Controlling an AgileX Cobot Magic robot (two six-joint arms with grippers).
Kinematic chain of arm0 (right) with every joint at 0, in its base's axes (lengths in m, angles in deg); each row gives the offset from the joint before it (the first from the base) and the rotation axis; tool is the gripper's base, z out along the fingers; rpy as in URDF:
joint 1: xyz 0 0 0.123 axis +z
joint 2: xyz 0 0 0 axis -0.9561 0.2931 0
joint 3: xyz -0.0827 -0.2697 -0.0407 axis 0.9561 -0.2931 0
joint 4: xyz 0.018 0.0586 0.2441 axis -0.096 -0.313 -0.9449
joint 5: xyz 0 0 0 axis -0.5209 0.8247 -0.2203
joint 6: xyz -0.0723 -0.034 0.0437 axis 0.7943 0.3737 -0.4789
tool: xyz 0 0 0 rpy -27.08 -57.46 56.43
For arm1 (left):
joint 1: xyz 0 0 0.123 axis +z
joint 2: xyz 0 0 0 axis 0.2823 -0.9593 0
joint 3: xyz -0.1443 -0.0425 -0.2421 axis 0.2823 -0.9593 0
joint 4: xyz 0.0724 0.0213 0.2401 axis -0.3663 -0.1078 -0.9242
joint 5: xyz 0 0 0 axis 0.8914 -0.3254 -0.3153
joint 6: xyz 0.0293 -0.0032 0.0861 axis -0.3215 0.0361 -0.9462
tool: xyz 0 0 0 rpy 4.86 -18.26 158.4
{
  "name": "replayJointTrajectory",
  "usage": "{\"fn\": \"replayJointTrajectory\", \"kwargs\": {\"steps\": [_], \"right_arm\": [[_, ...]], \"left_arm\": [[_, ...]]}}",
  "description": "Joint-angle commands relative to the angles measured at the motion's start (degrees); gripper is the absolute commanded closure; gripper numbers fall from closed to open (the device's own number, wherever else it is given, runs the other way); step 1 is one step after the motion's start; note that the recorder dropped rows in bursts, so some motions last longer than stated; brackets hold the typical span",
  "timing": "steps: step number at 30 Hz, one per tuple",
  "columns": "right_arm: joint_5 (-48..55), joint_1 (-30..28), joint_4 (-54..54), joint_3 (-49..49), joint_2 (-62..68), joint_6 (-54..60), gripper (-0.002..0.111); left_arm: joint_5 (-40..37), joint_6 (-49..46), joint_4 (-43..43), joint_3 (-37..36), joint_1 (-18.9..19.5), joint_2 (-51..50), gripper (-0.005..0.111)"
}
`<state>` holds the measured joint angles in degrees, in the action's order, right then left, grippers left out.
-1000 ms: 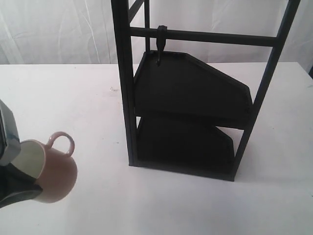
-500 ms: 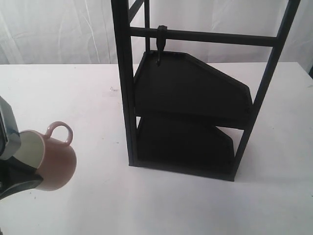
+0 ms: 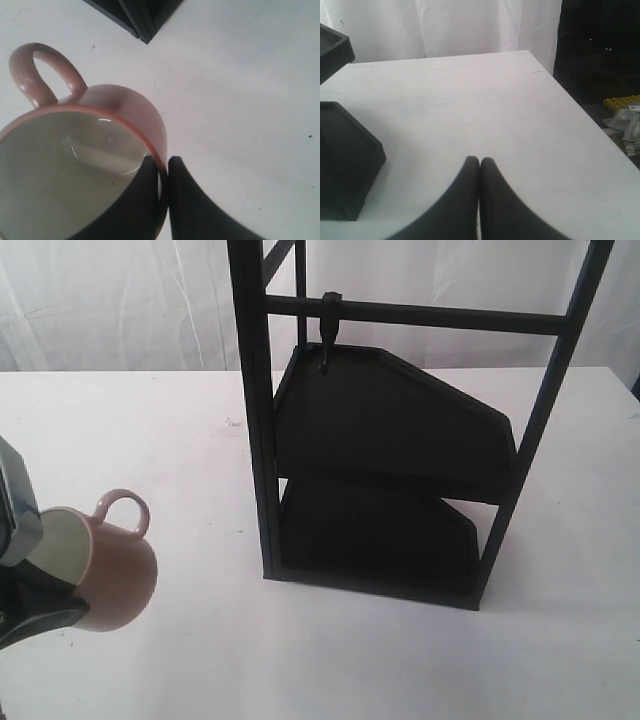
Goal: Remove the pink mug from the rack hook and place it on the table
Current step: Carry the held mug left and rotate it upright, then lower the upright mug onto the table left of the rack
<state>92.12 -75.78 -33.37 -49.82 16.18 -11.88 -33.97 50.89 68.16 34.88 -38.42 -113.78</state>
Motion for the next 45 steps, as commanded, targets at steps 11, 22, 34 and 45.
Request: {"fn": "replayJointTrajectory", "kwargs": {"steps": [11, 22, 34, 45], "right_arm": [[-0.5, 0.16, -0.24, -0.07, -0.18, -0.16, 0.108], [-0.5, 0.16, -0.24, -0.07, -0.18, -0.16, 0.108], [-0.5, 0.16, -0.24, -0.07, -0.18, -0.16, 0.108], [-0.5, 0.16, -0.24, -0.07, -0.18, -0.16, 0.108]], "left_arm": [[-3.17, 24.56, -1.96, 16.39, 0.21, -9.76, 0.107], [-30.32, 40.92, -27.21, 38.04, 0.21, -20.69, 0.107], [-42.42, 38.87, -25.24, 46.55, 0.21, -29.21, 0.107], [-23.68, 41.07, -15.86, 46.55, 0.21, -35.85, 0.107]]}}
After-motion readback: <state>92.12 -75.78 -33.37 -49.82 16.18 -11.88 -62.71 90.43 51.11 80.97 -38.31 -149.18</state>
